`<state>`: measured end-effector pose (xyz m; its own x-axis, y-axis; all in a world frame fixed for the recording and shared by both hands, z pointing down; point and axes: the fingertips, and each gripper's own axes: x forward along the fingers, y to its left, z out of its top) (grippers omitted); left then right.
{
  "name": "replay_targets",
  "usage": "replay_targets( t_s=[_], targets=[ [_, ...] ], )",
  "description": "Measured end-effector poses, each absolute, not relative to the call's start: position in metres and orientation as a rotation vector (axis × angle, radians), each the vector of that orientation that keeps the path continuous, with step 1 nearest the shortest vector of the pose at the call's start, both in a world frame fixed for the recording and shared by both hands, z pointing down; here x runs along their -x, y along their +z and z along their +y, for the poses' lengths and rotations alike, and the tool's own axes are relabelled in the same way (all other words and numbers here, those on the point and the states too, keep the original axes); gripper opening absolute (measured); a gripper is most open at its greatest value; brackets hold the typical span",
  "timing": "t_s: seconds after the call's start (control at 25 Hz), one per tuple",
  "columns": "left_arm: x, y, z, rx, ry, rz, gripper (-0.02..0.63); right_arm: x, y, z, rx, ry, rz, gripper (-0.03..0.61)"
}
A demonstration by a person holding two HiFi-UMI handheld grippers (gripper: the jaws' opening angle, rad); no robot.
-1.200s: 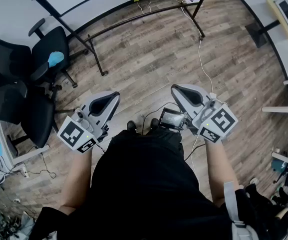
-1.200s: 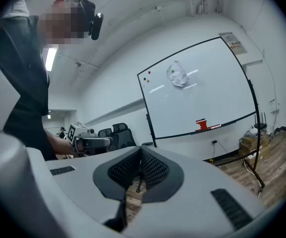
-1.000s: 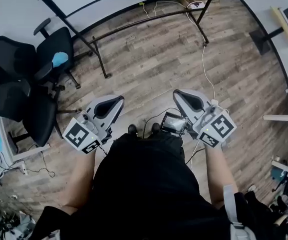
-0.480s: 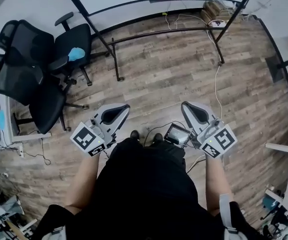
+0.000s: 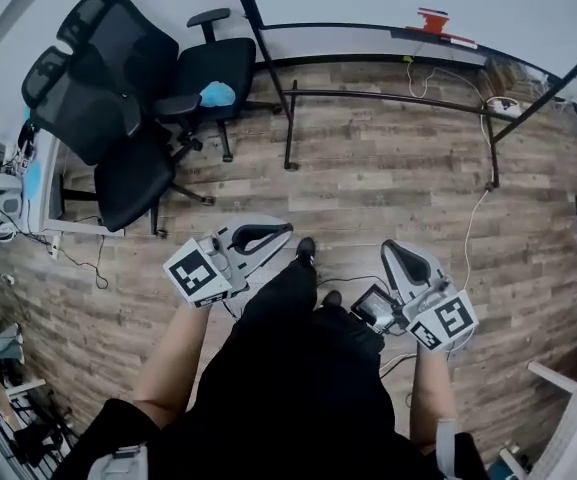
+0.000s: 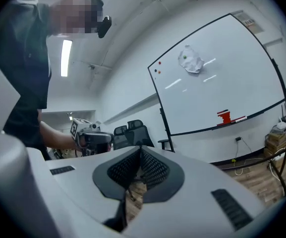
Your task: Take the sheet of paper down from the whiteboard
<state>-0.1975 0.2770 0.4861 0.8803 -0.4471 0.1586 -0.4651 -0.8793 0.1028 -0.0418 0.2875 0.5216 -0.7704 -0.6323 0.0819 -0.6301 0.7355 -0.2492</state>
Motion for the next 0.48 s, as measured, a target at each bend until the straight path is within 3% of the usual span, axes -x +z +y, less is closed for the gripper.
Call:
replay_targets(
  t_s=[0.16,0.48],
  targets=[
    [0.229,0.493,0.234,-2.848,0.079,-0.737,0.012,0.035,0.521,0.232,1.207,-0.415,2.845,0.02],
    [0.223,0.511,0.107,-2.785,-0.039,-0.652,0.012,0.034,0.517,0.136,1.257,-0.474,2.899,0.02]
  ],
)
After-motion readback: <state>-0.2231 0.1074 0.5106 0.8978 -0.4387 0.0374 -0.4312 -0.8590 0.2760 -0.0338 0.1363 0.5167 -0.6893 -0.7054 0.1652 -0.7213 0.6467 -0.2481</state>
